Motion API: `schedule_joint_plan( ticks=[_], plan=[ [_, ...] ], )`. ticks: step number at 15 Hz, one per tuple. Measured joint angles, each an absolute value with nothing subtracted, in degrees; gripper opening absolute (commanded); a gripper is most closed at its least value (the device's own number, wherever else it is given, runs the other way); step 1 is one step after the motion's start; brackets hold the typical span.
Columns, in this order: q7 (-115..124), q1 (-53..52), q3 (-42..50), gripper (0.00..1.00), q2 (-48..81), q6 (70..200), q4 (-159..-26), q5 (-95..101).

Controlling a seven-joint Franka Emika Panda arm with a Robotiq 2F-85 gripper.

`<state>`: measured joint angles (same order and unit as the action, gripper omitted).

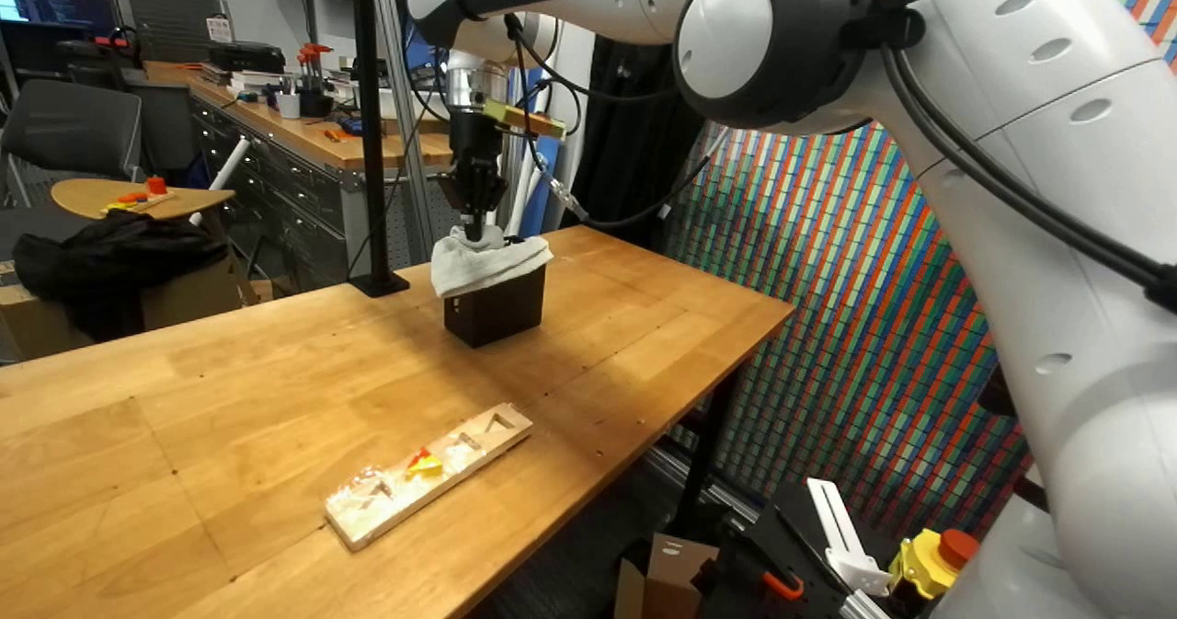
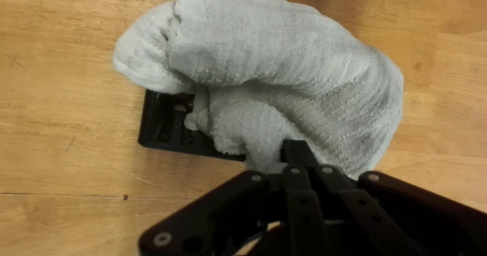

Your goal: Place the white towel inside the black basket

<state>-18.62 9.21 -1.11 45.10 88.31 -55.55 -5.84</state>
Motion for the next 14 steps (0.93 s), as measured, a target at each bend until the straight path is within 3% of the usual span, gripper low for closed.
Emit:
schedule_joint_plan(
  ticks=[14],
  plan=[
    [-18.68, 9.26, -1.13, 0.02, 40.28, 94.45, -69.48, -5.84]
  ],
)
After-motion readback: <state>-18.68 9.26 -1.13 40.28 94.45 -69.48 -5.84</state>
